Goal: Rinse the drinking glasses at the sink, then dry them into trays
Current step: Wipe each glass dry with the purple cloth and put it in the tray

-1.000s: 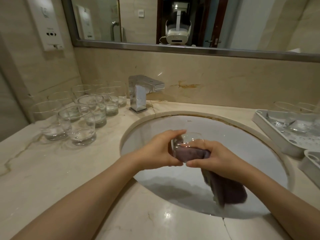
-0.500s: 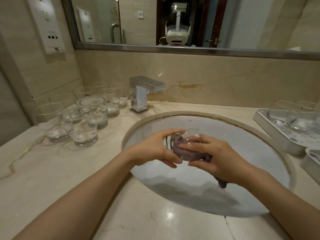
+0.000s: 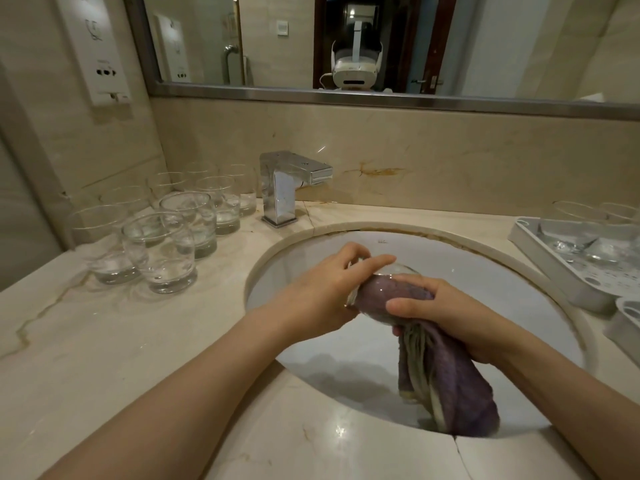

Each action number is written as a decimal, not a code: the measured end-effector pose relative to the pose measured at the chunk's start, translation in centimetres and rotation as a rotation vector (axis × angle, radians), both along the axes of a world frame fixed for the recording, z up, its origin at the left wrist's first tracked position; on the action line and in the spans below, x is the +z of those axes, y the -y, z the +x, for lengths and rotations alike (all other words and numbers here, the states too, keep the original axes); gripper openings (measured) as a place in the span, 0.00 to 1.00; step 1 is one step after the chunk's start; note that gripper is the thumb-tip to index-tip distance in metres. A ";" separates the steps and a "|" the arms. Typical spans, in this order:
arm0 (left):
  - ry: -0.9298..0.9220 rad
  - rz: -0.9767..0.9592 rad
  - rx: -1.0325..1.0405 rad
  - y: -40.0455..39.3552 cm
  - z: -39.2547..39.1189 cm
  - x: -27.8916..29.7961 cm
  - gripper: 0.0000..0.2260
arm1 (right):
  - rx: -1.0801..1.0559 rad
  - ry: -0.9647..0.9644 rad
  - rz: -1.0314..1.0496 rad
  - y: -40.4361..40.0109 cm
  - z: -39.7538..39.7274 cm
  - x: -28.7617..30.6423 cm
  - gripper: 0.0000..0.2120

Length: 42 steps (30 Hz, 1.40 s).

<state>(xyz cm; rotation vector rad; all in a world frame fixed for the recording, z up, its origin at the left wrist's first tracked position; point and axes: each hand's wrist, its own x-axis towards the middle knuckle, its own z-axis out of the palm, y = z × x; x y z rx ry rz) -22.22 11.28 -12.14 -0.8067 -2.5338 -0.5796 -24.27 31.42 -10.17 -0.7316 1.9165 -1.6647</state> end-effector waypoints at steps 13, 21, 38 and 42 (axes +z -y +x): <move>0.743 0.651 -0.075 -0.3 0.6 1.1 0.37 | -0.079 -1.019 0.342 -0.6 -1.4 -1.7 0.21; 0.092 0.001 0.004 0.5 0.3 0.3 0.37 | -0.032 -0.033 -0.011 0.4 0.2 -0.3 0.18; 0.395 0.393 -0.018 -0.6 0.7 0.5 0.37 | -0.147 -0.469 0.141 0.2 -0.4 -0.8 0.16; 0.114 0.074 0.006 0.0 0.3 0.4 0.38 | -0.091 -0.023 -0.012 0.4 -0.1 -0.3 0.20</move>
